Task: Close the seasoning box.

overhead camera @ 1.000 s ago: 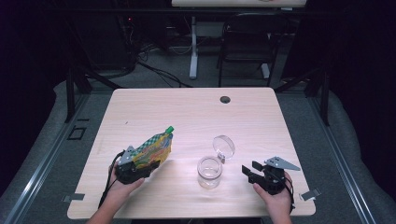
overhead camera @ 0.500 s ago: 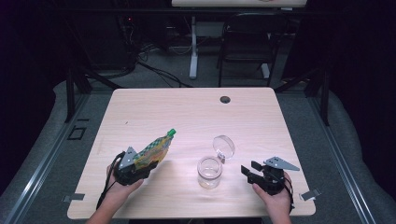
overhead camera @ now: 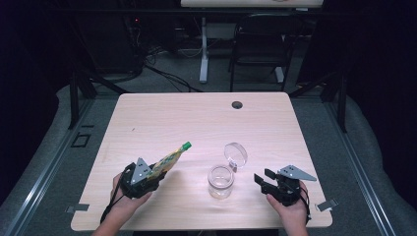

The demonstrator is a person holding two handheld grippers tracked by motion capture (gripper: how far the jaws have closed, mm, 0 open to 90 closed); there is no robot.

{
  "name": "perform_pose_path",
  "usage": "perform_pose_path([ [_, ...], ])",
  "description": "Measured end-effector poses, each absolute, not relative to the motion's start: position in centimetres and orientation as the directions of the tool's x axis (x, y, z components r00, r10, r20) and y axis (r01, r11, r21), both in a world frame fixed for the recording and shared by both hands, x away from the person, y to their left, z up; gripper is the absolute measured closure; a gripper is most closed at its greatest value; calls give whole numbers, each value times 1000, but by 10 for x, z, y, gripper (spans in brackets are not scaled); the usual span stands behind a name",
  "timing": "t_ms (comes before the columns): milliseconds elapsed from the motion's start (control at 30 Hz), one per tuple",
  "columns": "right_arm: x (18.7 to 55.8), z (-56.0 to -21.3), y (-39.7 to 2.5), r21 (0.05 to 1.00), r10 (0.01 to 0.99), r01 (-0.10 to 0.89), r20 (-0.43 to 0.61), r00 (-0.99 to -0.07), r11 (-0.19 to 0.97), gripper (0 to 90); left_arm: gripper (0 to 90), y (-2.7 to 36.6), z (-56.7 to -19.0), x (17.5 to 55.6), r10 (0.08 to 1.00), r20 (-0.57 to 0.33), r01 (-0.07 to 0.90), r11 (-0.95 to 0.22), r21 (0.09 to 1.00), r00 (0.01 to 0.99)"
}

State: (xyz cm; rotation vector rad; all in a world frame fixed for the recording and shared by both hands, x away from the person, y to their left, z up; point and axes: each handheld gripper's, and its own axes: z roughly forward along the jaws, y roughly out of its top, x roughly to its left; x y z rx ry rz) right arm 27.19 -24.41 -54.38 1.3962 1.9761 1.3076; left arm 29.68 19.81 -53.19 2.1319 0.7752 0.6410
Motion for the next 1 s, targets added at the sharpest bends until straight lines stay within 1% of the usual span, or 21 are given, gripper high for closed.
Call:
perform_pose_path([
  [200,272,-542,-242,852,884,515,170,-436,90,506,597,195,-532,294,695,216,301,-542,785,686],
  [233,271,-541,-241,854,881,513,174,-440,87,508,597,194,-532,292,689,238,292,-558,777,685],
  [267,271,-541,-241,854,881,513,174,-440,87,508,597,194,-532,292,689,238,292,-558,777,685],
  [300,271,-540,-241,857,881,507,163,-444,97,513,597,193,-531,291,677,267,277,-582,765,686],
  [533,269,-538,-239,863,880,496,155,-449,101,516,597,187,-530,287,653,327,240,-624,744,683],
  [633,267,-537,-237,865,878,490,145,-456,111,516,597,182,-530,284,624,375,216,-666,714,685],
  [933,265,-536,-236,866,876,485,138,-462,119,515,597,172,-532,280,578,446,177,-724,667,683],
  [1000,266,-537,-236,866,875,486,141,-463,118,515,597,172,-532,280,578,450,175,-725,666,681],
])
